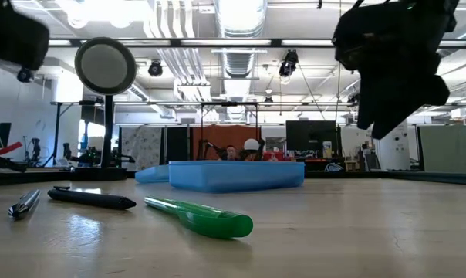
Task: Pick & place school supplies into a supply box
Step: Put the yellow pen into the supply box
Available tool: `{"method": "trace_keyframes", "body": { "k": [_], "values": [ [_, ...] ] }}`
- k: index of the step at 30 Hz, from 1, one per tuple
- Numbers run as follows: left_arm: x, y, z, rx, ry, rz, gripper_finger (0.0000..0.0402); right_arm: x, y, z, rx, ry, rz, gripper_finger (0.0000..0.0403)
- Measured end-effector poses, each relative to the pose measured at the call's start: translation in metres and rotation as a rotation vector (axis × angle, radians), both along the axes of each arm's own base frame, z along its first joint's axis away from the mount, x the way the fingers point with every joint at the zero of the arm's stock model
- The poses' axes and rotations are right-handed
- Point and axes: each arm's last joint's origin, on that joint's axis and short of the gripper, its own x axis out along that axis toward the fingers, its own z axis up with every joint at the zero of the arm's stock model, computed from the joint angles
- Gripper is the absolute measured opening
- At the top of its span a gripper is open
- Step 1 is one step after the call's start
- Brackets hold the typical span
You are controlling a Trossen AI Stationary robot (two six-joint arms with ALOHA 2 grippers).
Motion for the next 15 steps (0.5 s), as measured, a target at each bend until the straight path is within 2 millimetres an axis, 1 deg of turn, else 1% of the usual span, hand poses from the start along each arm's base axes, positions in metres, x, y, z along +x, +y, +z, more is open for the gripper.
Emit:
{"method": "trace_keyframes", "body": {
  "k": [3,7,11,15],
  "values": [
    [0.001,-0.011,-0.012,-0.021,0.065,0.079,0.0116,0.002,-0.005,0.0,-0.003,0.005,0.006,0.0213],
    [0.005,-0.028,-0.024,-0.028,0.11,0.097,0.0116,0.003,-0.008,0.0,-0.003,0.006,0.0,0.0242],
    [0.012,-0.035,-0.032,-0.015,0.142,0.142,0.0116,0.003,-0.008,0.0,-0.003,0.006,-0.002,0.0259],
    [0.015,-0.039,-0.045,0.006,0.182,0.169,0.0116,0.003,-0.008,0.0,-0.005,0.009,-0.002,0.0265]
  ]
}}
